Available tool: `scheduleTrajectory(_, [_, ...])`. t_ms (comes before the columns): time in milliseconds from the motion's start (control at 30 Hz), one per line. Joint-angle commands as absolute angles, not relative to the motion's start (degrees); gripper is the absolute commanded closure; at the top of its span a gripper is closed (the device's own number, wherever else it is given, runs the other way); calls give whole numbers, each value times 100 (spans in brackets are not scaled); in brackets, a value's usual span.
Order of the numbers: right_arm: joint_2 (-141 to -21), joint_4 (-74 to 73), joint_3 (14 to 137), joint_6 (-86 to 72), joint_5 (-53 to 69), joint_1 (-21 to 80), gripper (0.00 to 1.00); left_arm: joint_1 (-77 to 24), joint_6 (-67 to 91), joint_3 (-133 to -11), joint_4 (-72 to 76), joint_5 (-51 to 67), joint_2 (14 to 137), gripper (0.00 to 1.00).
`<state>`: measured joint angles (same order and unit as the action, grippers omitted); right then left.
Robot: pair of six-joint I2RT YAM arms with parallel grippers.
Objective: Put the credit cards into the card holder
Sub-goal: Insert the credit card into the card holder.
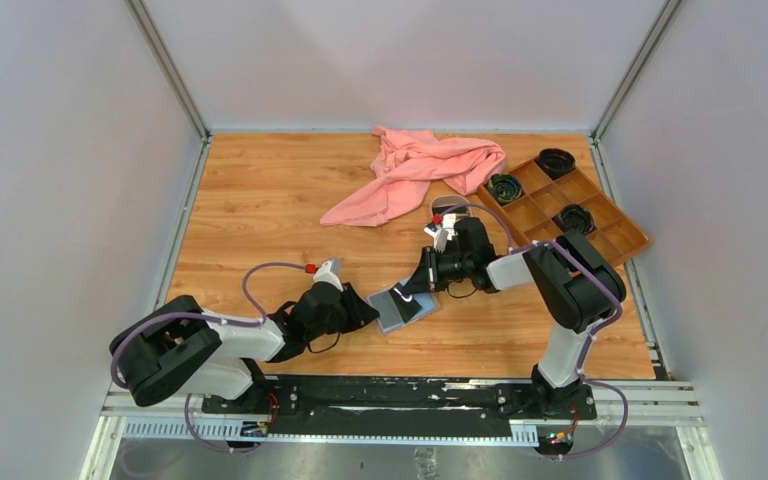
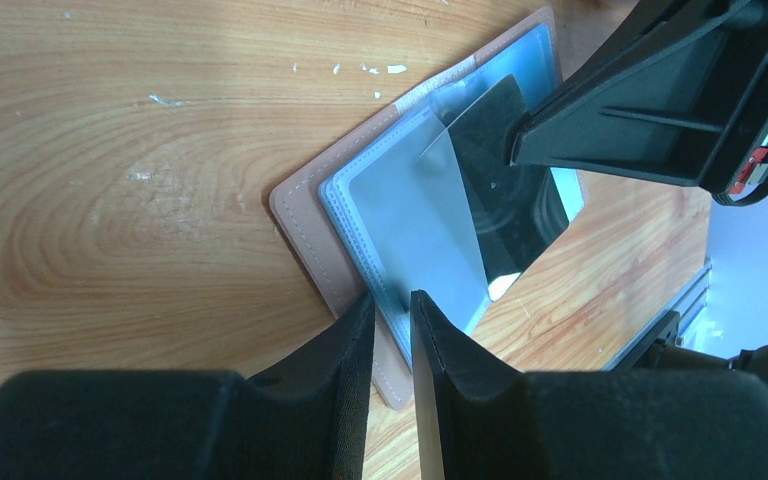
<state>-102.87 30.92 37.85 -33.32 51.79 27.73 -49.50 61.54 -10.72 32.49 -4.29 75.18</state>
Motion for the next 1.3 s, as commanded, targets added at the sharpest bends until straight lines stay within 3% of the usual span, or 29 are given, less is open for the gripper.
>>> scheduleTrajectory(0, [-10195, 2899, 3702, -3162, 4804, 2751, 100, -4931, 6134, -1072, 2962, -472, 7741, 75])
scheduleTrajectory(1267, [-9913, 2819, 3454, -3027, 4395, 2602, 100, -4931, 6099, -1170, 2962, -541, 8091, 76])
